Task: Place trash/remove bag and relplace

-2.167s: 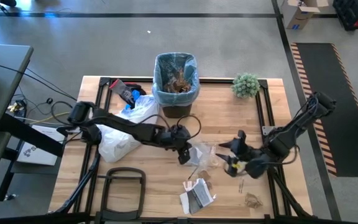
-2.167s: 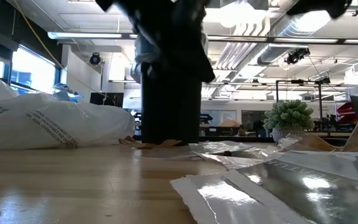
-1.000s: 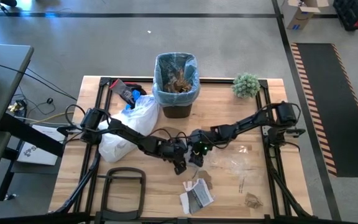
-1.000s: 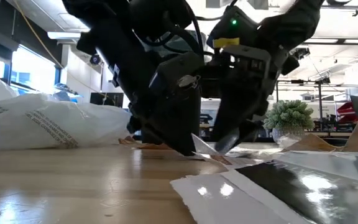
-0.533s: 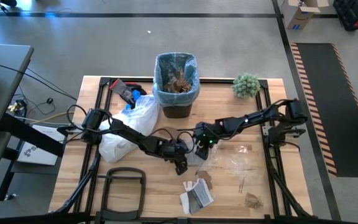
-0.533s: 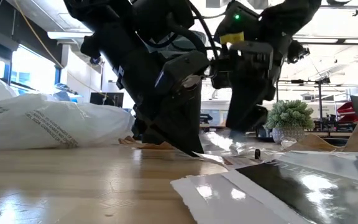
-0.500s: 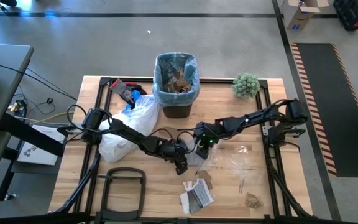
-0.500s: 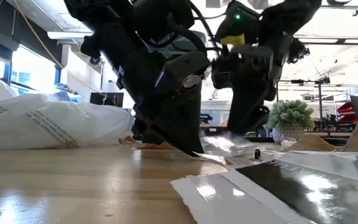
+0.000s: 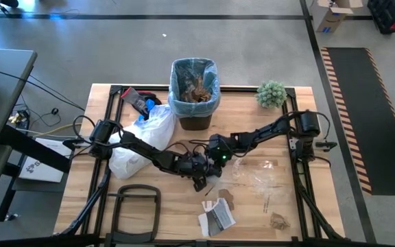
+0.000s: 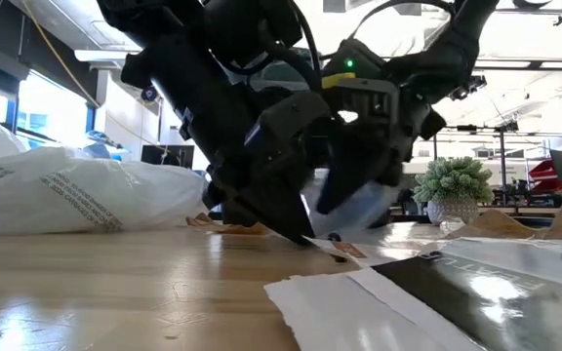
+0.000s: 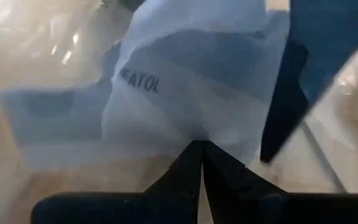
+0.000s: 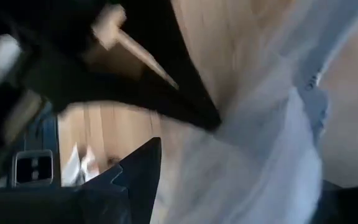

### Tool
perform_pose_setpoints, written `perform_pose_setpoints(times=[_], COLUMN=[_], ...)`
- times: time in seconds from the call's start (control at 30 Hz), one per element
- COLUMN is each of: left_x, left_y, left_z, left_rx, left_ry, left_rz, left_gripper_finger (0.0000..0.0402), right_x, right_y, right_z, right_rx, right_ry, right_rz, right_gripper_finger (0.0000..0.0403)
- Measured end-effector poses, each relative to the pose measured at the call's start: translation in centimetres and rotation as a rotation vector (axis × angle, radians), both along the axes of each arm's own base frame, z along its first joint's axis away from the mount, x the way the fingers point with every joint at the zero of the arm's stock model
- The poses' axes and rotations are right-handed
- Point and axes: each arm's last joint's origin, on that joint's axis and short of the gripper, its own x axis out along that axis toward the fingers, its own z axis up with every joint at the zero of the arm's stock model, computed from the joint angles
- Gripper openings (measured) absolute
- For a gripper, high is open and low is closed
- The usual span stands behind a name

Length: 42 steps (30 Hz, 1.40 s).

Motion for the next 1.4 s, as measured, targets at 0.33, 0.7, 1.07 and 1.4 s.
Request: perform_pose_setpoints(times=[0.33,0.7,1.07,1.4], left_x=[-0.8,-7.7,-15.0,-15.2], left_y=[-0.7,-2.7,-4.0,-4.2], left_z=[2.0,15.2,20.4,20.6], left_rx=[0.067,0.254,0.712,0.761], left_ry=[-0.027,-0.245,-0.415,-0.421], left_rz=[0.007,0.081,0.289,0.290], left_gripper_finger=[0.0000,0.0000,0.0000,0.0000], right_x=[0.0,-2.8,-5.6,-1.9], right_y=[0.4,0.9,-1.2,-8.6], right_z=[0.0,6.9,24.6,33.7], right_rx=[-0.154,-0.302,-0.490,-0.817], right_ry=[-0.002,-0.032,-0.796,-0.777], right_rz=[-0.071,-0.089,-0.247,-0.302], right_gripper_finger=[0.0058,0.0001,0.0000,0.0000])
